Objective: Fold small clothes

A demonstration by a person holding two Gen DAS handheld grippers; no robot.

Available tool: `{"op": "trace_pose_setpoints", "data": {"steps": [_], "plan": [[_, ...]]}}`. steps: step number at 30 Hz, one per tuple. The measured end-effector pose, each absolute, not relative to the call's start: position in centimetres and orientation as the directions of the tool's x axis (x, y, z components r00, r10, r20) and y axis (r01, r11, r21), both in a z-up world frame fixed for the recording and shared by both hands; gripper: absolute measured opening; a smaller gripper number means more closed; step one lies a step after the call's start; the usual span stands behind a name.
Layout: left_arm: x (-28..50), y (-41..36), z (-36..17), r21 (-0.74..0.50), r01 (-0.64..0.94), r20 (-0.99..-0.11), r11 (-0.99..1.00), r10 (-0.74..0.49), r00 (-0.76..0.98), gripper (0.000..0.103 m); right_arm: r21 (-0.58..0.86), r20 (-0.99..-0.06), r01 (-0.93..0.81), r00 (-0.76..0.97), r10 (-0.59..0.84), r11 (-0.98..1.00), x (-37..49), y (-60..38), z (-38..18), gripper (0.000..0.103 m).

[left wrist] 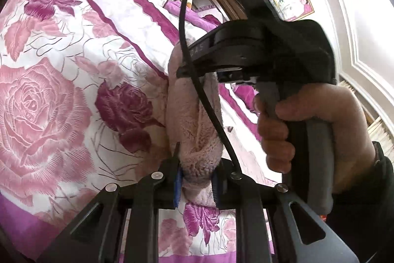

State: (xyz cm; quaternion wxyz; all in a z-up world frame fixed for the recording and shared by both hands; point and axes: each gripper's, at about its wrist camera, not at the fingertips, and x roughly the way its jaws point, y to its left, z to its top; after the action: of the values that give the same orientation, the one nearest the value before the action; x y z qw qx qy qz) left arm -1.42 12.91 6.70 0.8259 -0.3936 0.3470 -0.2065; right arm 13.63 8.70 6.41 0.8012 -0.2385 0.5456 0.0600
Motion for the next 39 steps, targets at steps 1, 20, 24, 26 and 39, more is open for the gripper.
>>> {"op": "trace_pose_setpoints", "data": {"steps": [1,20,24,26,39], "plan": [[-1.4,12.9,6.8,-0.79,0.067,-0.415,0.609,-0.612,0.674,0.0,-0.311,-0.901,-0.361,0.406,-0.152,0.879,13.5,8.4,6.7,0.019],[-2.0,4.1,11.2,-0.564,0.145,-0.541,0.813,-0.496,0.679,0.0,-0.174,-0.851,-0.433,0.519,0.087,0.884,10.1,-3.1,11.7,0.019],[-1.5,1.6,11.5,-0.539,0.176,-0.544,0.824,-0.5,0.674,0.0,-0.142,-0.832,-0.413,0.542,0.118,0.9,9.5,-6.3,12.8,0.019],[-1.6,0.0,12.2,-0.512,0.196,-0.552,0.836,-0.495,0.671,0.0,-0.133,-0.823,-0.413,0.552,0.132,0.901,9.1,-8.1,13.2,0.019],[-3.1,-9.9,13.5,-0.458,0.333,-0.574,0.824,-0.56,0.598,0.0,-0.152,-0.809,-0.394,0.576,0.114,0.906,6.9,-18.8,14.0,0.019]]}}
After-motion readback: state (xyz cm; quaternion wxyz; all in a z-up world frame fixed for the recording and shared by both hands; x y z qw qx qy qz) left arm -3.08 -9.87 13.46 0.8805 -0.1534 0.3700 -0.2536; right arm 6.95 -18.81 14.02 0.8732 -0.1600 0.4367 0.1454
